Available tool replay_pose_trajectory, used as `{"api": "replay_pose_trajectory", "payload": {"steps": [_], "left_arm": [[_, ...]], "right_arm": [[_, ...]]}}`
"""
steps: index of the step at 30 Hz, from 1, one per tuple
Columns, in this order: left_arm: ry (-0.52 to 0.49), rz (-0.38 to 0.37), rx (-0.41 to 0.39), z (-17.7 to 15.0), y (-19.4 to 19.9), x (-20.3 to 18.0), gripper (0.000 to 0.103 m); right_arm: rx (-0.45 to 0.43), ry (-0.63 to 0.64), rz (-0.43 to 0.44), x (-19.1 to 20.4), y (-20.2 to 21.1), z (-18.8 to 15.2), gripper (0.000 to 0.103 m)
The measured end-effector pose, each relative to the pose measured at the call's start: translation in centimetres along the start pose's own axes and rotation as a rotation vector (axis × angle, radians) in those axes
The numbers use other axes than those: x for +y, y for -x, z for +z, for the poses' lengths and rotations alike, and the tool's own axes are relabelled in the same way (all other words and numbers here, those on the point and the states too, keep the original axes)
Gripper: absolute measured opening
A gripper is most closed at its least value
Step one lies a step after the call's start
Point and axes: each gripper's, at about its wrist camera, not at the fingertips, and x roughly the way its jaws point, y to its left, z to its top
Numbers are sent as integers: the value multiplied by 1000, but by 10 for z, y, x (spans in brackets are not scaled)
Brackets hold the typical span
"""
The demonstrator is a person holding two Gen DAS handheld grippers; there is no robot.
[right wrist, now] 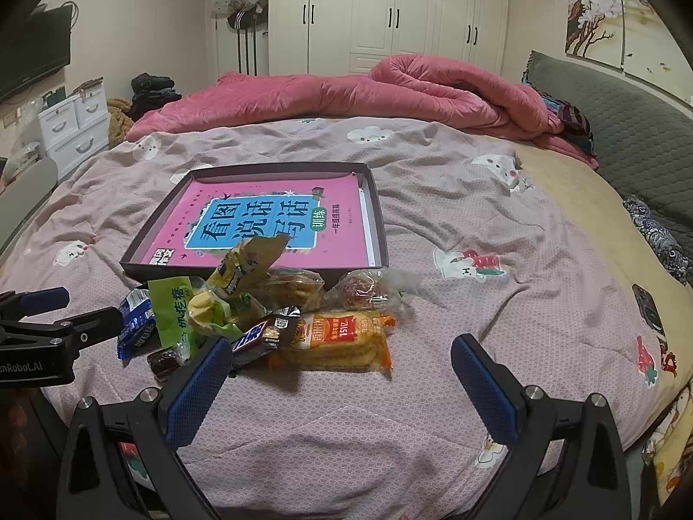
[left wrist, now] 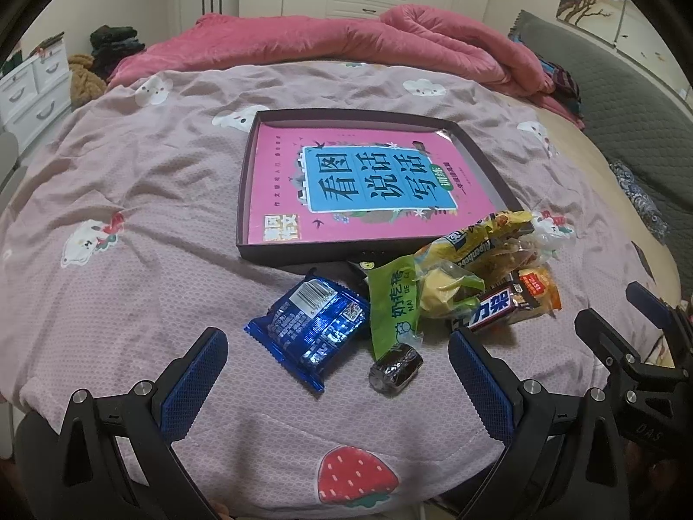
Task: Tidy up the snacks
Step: 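Move both tools toward the snack pile beside the tray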
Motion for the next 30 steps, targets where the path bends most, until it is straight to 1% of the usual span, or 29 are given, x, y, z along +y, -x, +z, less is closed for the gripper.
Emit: {"api": "replay_pose_trajectory", "payload": {"steps": [30], "left_arm": [[7, -4, 5, -1, -2, 2, 101]], "right_arm": [[3, -15, 13, -3, -2, 0, 102]]}}
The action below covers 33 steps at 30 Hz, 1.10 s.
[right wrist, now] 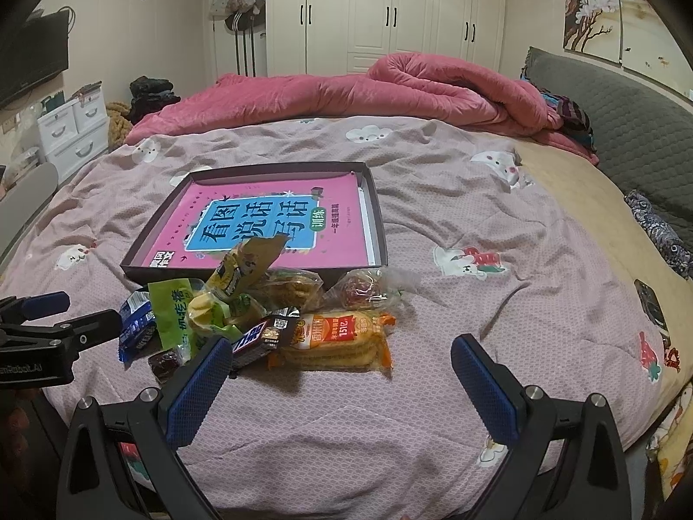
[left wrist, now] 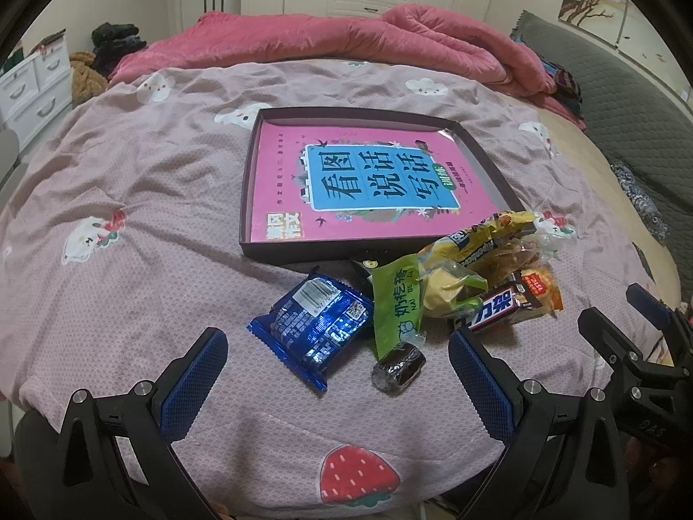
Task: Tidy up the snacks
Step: 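Move both tools toward the snack pile beside the tray, then grasp blue biscuit packet with left tool while right tool grasps yellow snack bag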
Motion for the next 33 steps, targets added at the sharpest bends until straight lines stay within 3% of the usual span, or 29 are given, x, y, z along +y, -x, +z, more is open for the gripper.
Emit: {"api": "replay_pose_trajectory", "payload": {"steps": [21, 33], "left_arm": [[52, 0, 84, 1, -26, 27, 101], [-8, 10, 124, 3, -53, 34, 101]], "right_arm": [[-6, -39, 67, -2, -11, 9, 102], [-3, -49, 148, 6, -27, 22, 102]]}}
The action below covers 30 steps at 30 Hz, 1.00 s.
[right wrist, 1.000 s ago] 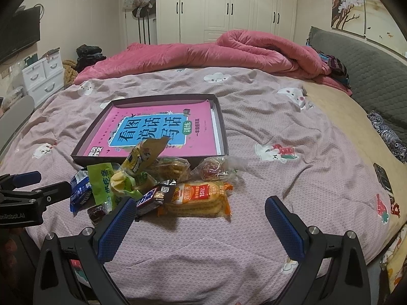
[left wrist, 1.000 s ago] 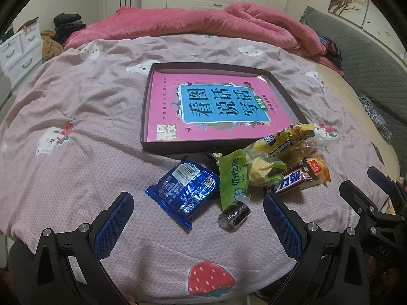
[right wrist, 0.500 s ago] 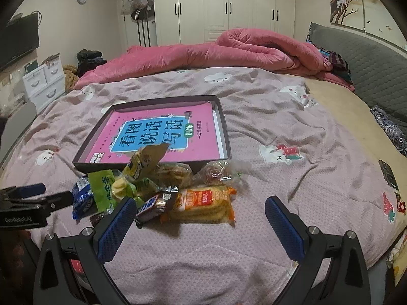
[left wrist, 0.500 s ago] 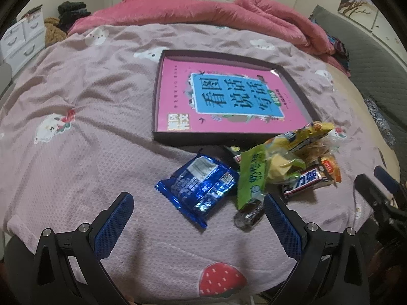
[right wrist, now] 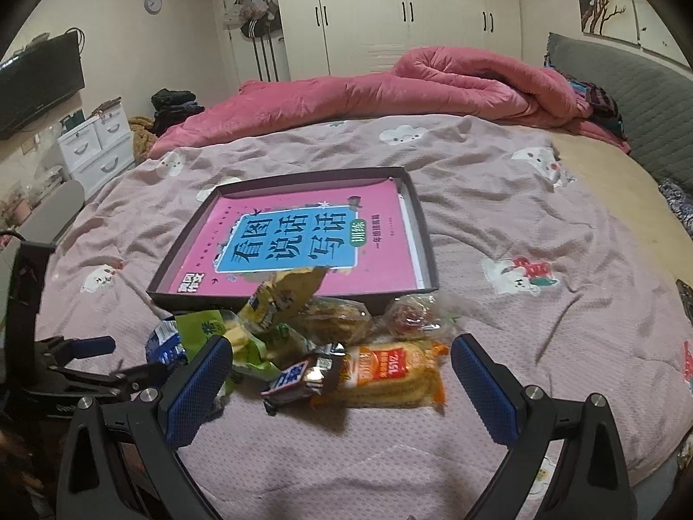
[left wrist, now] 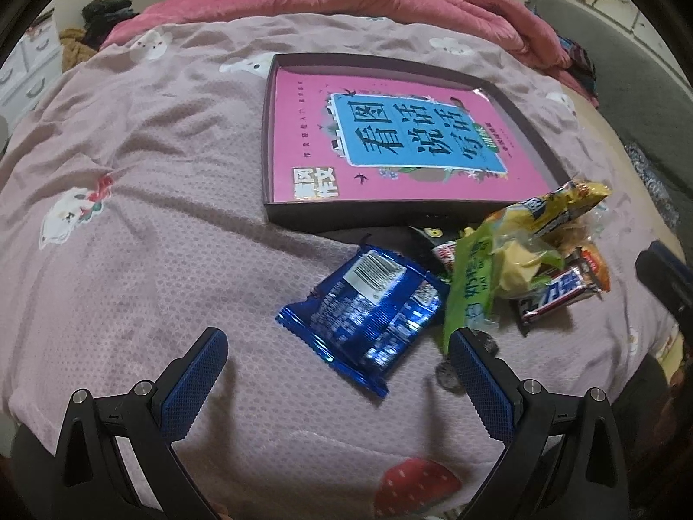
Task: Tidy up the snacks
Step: 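Grasp blue biscuit packet with left tool while right tool grasps yellow snack bag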
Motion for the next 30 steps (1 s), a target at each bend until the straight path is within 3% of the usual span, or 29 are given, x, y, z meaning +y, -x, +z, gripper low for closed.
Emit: {"api": "replay_pose_trajectory", "payload": {"steps": [4, 9, 11, 16, 26, 30], "left_arm": [[-26, 17, 1, 0, -7, 0, 101], [-17, 6, 14, -1, -11, 3, 101], [-14, 1, 9, -1, -12, 4, 101], [-10, -18, -4, 1, -13, 6, 101], [-21, -58, -23, 5, -19, 7, 101], [-34, -75, -37, 6, -20, 6, 99]], "right_arm": [[13, -8, 27, 3, -9, 7, 101], [39, -2, 68, 9, -23, 16, 91], [52, 8, 92, 12, -30, 18, 80], [72, -15, 110, 8, -47, 23, 75], [103, -22, 246, 11, -70, 31, 40], [99, 3, 299, 21, -71, 30, 33]]}}
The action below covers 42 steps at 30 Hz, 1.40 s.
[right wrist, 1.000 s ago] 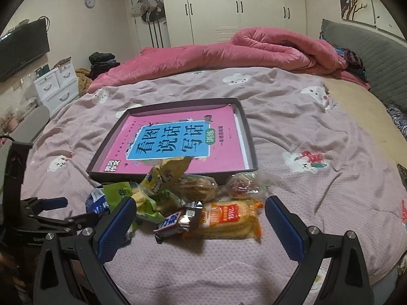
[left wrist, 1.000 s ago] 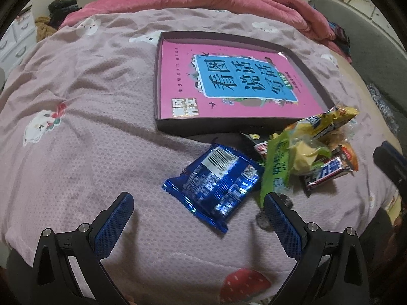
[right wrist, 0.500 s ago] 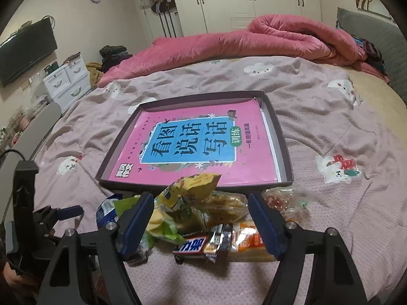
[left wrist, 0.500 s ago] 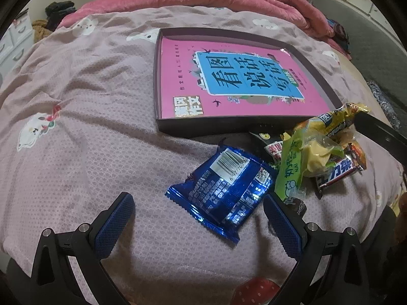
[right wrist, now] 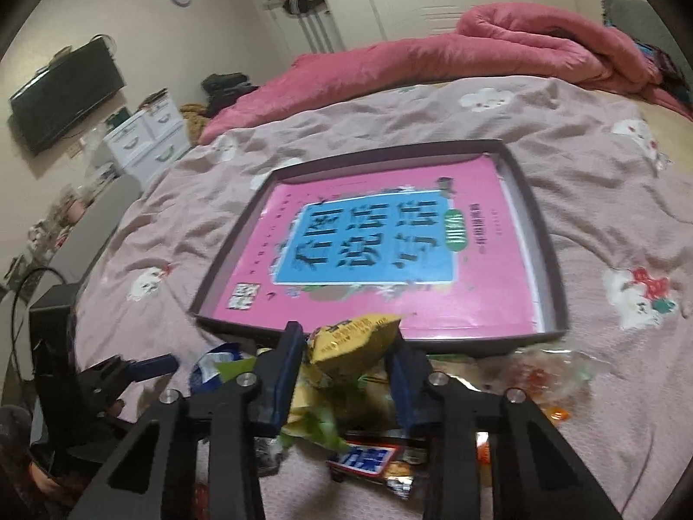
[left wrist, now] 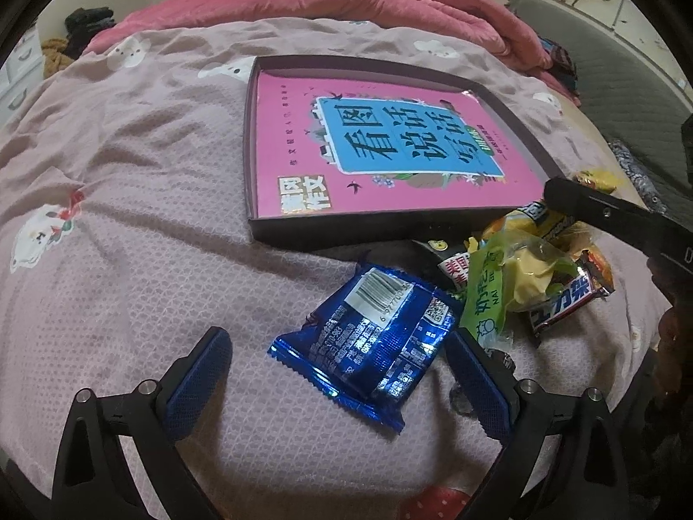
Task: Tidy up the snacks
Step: 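Grasp blue biscuit packet with left tool while right tool grasps yellow snack bag, then carry blue packet over tray with left tool while right tool sets yellow bag there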
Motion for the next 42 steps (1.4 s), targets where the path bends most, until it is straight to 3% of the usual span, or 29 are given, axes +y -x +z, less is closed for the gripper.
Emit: {"api": "replay_pose_trajectory", "payload": {"steps": [7, 8, 9, 13, 16, 22, 28, 36, 42], "left_arm": [[-40, -43, -4, 4, -8, -2, 93], [-41, -50, -1, 5, -9, -1, 90], [-43, -53, -1, 6, -10, -1, 88], [-70, -73, -5, 7, -11, -5, 65], [-87, -73, -14, 7, -10, -7, 60], [-35, -99, -21, 8, 1, 3, 59], [4, -118, -80, 14, 27, 8, 59], [31, -63, -144, 34, 40, 16, 59], [37, -38, -160, 51, 32, 11, 59]], "right_arm": [[-14, 11, 64, 6, -3, -2, 22], [-20, 7, 72, 5, -2, -1, 15], [-26, 5, 77, 5, -1, -1, 15], [-46, 7, 81, 5, 3, 0, 14], [-68, 11, 86, 5, 8, 1, 14], [-113, -4, 99, 4, 24, 8, 14], [-166, -25, 108, 2, 41, 18, 14], [-210, -81, 56, -14, 50, 31, 14], [-183, -240, 119, -42, 38, 29, 14]]}}
